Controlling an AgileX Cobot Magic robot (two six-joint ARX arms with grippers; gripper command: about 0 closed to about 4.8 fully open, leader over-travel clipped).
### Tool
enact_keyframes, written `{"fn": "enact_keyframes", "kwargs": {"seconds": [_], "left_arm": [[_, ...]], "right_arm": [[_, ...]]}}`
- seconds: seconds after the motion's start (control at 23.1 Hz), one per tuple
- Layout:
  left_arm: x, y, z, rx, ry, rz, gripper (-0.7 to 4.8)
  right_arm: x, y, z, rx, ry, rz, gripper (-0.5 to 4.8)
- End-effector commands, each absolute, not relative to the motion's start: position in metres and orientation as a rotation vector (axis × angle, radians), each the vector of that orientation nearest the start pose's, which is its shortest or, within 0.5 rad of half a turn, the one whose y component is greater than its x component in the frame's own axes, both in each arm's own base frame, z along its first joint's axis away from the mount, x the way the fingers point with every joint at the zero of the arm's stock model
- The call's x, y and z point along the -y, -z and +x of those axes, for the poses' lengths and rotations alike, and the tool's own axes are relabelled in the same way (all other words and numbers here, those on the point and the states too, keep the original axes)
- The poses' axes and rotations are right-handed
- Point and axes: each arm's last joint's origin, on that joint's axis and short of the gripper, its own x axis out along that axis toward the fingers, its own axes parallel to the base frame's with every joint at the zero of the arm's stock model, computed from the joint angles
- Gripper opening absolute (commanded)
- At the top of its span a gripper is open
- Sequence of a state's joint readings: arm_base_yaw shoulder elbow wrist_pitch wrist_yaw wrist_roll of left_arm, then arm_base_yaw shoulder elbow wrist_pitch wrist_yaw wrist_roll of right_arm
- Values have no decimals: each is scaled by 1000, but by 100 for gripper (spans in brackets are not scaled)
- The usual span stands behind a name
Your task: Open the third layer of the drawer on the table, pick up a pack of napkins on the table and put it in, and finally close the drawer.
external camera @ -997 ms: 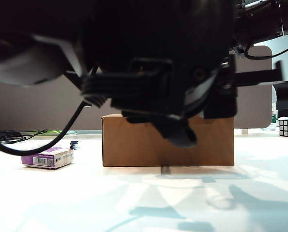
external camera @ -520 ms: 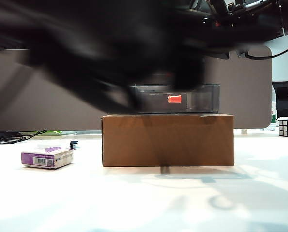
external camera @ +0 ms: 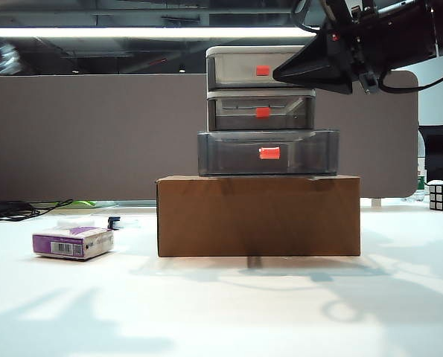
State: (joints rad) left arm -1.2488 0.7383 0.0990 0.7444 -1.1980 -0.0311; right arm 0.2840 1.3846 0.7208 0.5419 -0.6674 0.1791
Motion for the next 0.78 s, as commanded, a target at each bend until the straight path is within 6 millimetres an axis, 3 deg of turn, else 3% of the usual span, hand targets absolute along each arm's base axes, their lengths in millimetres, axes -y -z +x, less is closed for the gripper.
{"fn": "enact_keyframes", "kwargs": {"seconds": [0.04, 0.13, 0.26, 0.35, 0.52, 0.56, 0.78], "left_arm": [[104, -199, 72, 49, -43, -176, 137], [101, -200, 74, 56, 10, -201, 126], [99, -186, 90, -41, 262, -80, 184], [88, -179, 105, -114, 300, -57, 196], [50, -177, 131, -134, 309, -55, 442], [37, -177, 135, -144, 315, -71, 473], [16, -165, 145, -235, 427, -106, 479]], "right_arm": [[-100, -252, 274, -203, -948, 203, -5], [-100, -252, 274, -208, -948, 213, -5], [-101, -252, 273, -213, -973, 215, -5], [-103, -251, 272, -228, -980, 217, -5], [-104, -250, 272, -233, -983, 217, -5], [-104, -250, 272, -233, -983, 217, -5], [-105, -250, 272, -233, -984, 217, -5]]}}
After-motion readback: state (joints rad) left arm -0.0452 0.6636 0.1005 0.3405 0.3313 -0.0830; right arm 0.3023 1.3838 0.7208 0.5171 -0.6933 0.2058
